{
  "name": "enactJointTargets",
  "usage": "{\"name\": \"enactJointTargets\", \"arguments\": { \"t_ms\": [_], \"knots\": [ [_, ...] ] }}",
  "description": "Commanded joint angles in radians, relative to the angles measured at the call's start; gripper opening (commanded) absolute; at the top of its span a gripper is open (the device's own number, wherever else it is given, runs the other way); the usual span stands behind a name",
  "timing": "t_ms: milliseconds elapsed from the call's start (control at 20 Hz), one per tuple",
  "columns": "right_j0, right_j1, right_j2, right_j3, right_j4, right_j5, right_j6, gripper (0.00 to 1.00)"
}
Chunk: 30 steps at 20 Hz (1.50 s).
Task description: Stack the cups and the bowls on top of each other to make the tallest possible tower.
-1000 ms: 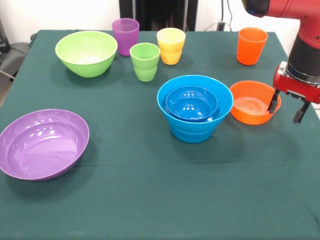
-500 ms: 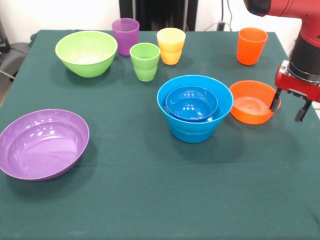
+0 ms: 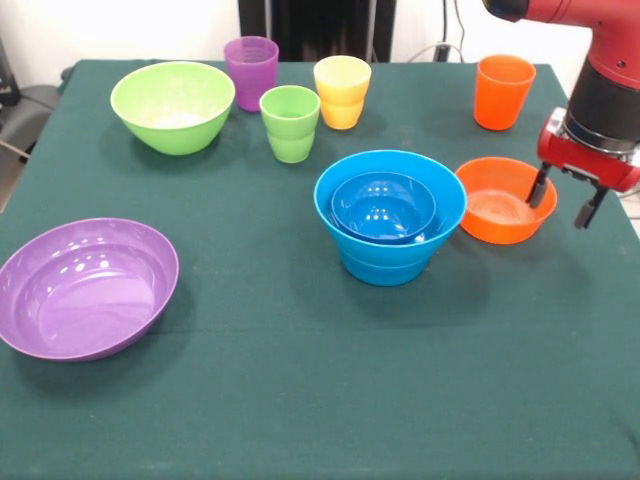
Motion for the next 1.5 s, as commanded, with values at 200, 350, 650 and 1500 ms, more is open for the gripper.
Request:
{"name": "enactJointTargets", "arguments": {
  "t_ms": [200, 350, 650, 1500],
  "knots": [
    [0.002, -0.015, 0.059, 0.113, 0.014, -0.025, 0.19, 1.0],
    [0.007, -0.023, 0.058, 0.114, 0.018, -0.014, 0.196, 1.0],
    [0.007, 0.011, 0.069, 0.097, 0.025, -0.057, 0.203, 1.0],
    [0.021, 0.118, 0.086, 0.025, 0.077, -0.151, 0.214, 1.0]
  ]
}}
